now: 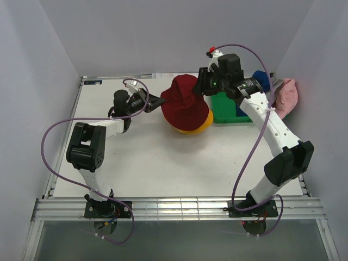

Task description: Stack the hats

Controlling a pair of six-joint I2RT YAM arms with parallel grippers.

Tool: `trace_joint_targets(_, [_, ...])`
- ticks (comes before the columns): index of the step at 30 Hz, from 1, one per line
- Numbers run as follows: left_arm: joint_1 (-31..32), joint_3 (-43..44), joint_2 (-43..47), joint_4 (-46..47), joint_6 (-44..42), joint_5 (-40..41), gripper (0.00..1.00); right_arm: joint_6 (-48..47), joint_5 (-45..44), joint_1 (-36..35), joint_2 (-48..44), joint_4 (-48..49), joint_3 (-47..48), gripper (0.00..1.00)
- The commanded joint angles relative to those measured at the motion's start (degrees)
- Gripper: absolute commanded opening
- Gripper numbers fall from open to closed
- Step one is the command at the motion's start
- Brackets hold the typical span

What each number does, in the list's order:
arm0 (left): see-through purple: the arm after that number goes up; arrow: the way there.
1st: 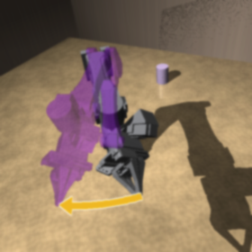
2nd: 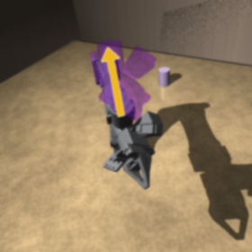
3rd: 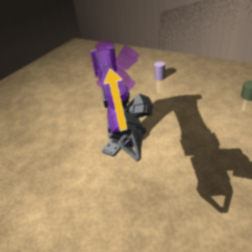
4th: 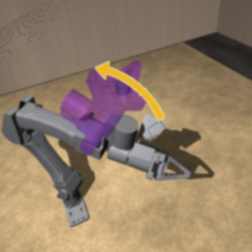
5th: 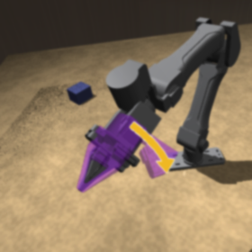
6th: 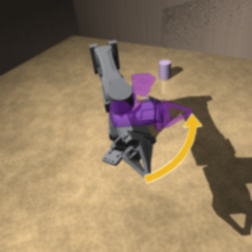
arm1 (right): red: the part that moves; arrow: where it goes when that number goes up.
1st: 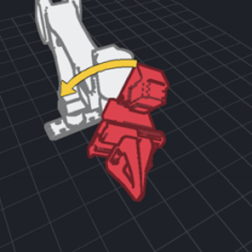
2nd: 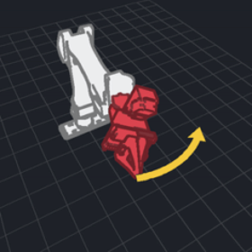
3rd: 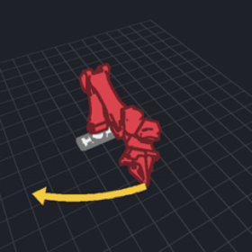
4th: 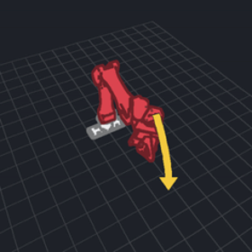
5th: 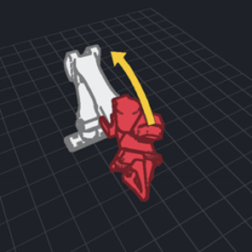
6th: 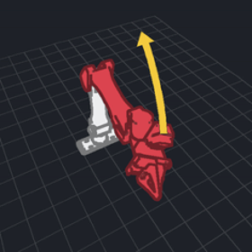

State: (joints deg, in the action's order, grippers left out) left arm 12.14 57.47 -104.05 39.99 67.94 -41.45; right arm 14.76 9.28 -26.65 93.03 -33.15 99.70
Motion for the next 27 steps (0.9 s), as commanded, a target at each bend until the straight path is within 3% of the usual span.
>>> trace_joint_targets(1, [-0.63,-0.26,-0.71,1.06,-1.06,-0.73,0.00,-0.09,-1.63,0.11,-2.77,1.77,-0.91,0.45])
trace_joint_targets(4, [-0.54,-0.08,-1.07,0.97,-0.97,-0.82,0.00,1.58,0.73,2.38,-3.91,1.77,-1.53,0.50])
trace_joint_targets(8, [-0.63,0.01,-1.16,0.53,-1.23,-0.91,0.00,4.57,7.15,6.26,-4.62,2.12,-3.02,0.51])
trace_joint_targets(17, [-0.63,0.54,-1.68,-1.31,-2.20,-0.74,0.00,14.50,25.32,17.24,-8.31,12.83,-19.18,0.52])
trace_joint_targets(23, [-0.72,0.53,-1.68,-2.46,-2.90,-0.56,0.00,19.15,30.18,19.53,-7.52,21.71,-27.44,0.52])
trace_joint_targets(27, [-0.63,0.62,-1.51,-3.25,-3.34,-0.56,0.00,19.60,28.78,19.62,-6.90,23.30,-29.82,0.52])
